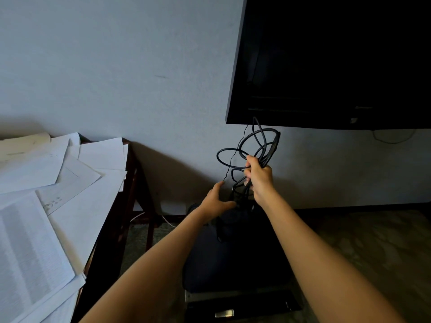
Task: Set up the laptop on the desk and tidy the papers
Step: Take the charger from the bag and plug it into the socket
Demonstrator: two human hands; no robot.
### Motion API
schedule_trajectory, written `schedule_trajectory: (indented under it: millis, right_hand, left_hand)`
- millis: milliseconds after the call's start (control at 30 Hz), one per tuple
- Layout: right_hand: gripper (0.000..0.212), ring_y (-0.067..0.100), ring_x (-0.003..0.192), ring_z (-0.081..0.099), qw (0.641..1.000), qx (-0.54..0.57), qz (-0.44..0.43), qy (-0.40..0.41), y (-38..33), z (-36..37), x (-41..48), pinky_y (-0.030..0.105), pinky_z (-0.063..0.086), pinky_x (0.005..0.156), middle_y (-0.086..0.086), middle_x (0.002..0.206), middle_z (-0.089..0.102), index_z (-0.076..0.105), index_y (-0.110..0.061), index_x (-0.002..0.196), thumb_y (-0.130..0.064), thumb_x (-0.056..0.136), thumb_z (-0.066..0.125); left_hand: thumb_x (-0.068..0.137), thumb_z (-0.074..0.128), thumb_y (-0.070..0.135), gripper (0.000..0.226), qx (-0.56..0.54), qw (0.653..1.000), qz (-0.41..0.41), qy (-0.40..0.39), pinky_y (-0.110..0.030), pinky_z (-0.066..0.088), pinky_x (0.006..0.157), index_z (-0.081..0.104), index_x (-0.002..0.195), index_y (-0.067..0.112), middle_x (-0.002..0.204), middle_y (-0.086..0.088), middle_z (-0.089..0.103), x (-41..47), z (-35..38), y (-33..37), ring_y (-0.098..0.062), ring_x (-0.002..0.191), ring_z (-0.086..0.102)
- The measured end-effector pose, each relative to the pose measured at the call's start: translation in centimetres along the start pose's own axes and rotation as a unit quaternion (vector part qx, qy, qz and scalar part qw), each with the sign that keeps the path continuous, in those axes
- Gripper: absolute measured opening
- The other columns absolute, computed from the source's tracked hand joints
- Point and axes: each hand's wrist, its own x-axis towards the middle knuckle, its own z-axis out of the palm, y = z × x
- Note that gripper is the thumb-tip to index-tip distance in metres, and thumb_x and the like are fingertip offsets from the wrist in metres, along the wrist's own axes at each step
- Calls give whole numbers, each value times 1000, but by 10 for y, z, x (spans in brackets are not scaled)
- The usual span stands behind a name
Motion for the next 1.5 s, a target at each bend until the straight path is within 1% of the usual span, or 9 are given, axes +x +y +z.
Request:
schedule_trajectory:
  millis: [100, 233, 400, 500, 700, 967, 1100, 1333, 1500]
  right_hand:
    - [34, 13, 49, 29, 999, 6, -35, -20, -10, 4, -5, 18, 28, 43, 0, 53, 32, 41, -16, 58, -20, 91, 50]
    - [35, 9, 50, 32, 994, 15, -100, -39, -27, 9, -12, 13, 30, 43, -2, 55, 33, 42, -16, 59, -16, 93, 50]
    - [35, 9, 49, 31, 991, 53, -119, -14, -48, 10, -11, 19, 30, 48, -4, 51, 33, 42, -15, 59, -16, 93, 49]
    - [36, 8, 47, 31, 989, 45, -141, -14, -57, 11, -13, 18, 28, 47, -4, 51, 33, 42, -15, 59, -17, 94, 49]
    - [33, 1, 40, 32, 979, 78, -186, -36, -85, 16, -18, 15, 30, 47, -13, 43, 34, 42, -17, 60, -16, 93, 50]
    - [35, 1, 31, 29, 968, 97, -223, -67, -122, 26, -34, 11, 26, 37, -13, 35, 31, 41, -15, 59, -14, 93, 49]
    - [36, 4, 37, 27, 961, 99, -243, -83, -136, 44, -42, 16, 24, 39, -8, 43, 30, 40, -16, 57, -16, 92, 50]
    - [37, 3, 35, 24, 951, 126, -240, -150, -166, 79, -68, 19, 20, 39, -11, 35, 31, 41, -16, 57, -17, 92, 50]
    - [36, 6, 36, 22, 935, 152, -227, -226, -185, 117, -92, 22, 18, 44, -11, 36, 31, 42, -16, 58, -18, 93, 50]
  left_hand:
    - [81, 71, 11, 82, -49, 998, 19, -16, -40, 39, 107, 23, 147, 21, 144, -11, 38, 0, 2, 23, -28, 133, 40]
    - [87, 62, 6, 70, -49, 998, 41, -19, -24, 43, 88, 25, 146, 14, 132, -10, 45, -4, -4, 53, -22, 121, 48]
    - [96, 49, 17, 49, 26, 999, 47, 3, -35, 39, 99, 34, 142, 20, 145, -18, 36, -10, -25, 73, -28, 135, 35]
    - [98, 47, 21, 48, 29, 998, 53, -2, -35, 44, 82, 31, 143, 23, 148, -17, 31, -19, -38, 88, -29, 124, 43]
    - [97, 48, 13, 49, 49, 994, 93, 0, -36, 36, 102, 30, 143, 16, 146, -16, 35, -30, -48, 104, -24, 139, 29]
    - [96, 50, 16, 55, 87, 987, 131, 28, -35, 32, 107, 25, 145, 18, 148, -11, 33, -40, -70, 130, -24, 139, 29]
    - [95, 52, 16, 54, 105, 983, 145, 51, -34, 31, 107, 28, 143, 20, 146, -7, 36, -46, -90, 138, -21, 138, 31]
    - [93, 55, 16, 59, 88, 981, 149, 87, -41, 36, 110, 27, 144, 24, 143, -14, 40, -69, -133, 141, -25, 131, 43]
    - [94, 53, 13, 58, 66, 974, 154, 150, -32, 38, 107, 25, 145, 24, 138, -12, 47, -94, -174, 138, -23, 125, 49]
